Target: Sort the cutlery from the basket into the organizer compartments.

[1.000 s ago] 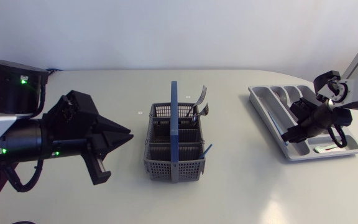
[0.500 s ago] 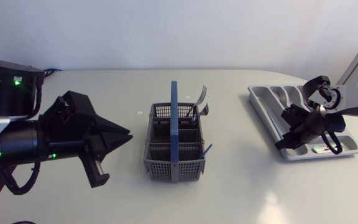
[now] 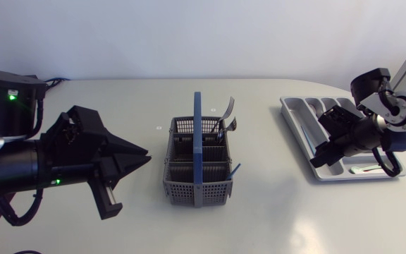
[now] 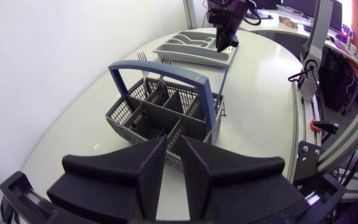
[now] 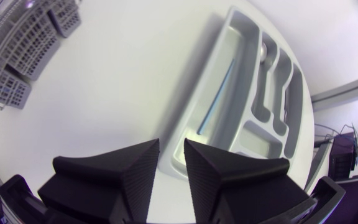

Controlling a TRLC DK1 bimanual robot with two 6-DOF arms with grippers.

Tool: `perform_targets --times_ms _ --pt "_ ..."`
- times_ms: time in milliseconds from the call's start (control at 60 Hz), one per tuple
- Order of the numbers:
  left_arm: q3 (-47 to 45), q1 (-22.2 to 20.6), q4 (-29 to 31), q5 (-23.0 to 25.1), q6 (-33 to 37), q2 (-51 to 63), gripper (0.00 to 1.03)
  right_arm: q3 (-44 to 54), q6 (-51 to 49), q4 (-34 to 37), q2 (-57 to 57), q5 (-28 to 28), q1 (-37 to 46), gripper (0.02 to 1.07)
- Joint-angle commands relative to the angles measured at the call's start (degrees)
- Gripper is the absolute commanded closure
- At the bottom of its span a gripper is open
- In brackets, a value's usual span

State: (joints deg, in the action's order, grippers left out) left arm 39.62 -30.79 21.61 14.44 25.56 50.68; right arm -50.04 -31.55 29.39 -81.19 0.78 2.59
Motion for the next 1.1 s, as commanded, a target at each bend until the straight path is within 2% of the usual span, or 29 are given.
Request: perform_targets --times_ms 0,117,333,450,683,1083 --pt "0.11 -1.29 0.28 -0.37 -0.78 1.0 0.84 2.32 -0.88 2.69 6.22 2.74 -3.38 0.6" --pt "0.29 -2.17 0.1 -0.55 -1.13 1.53 0.84 2.67 -0.71 6.12 13.16 10.56 -7.6 0.6" --pt "-0.42 -2.96 0.02 -0.55 -1.39 1.62 0.84 8.56 -1.85 1.02 21.25 20.32 -13.93 0.6" --pt "-0.77 -3.14 -0.07 -0.64 -1.3 1.62 0.84 9.7 -1.85 -0.29 22.3 23.66 -17.27 0.6" --pt "-1.73 -3.23 -1.39 -0.64 -1.39 2.15 0.84 11.37 -1.06 -4.87 20.81 25.5 -24.21 0.6" --pt "-3.67 -2.88 -3.68 -0.55 -1.48 2.76 0.84 14.01 2.63 -13.3 15.8 24.1 -31.68 0.6"
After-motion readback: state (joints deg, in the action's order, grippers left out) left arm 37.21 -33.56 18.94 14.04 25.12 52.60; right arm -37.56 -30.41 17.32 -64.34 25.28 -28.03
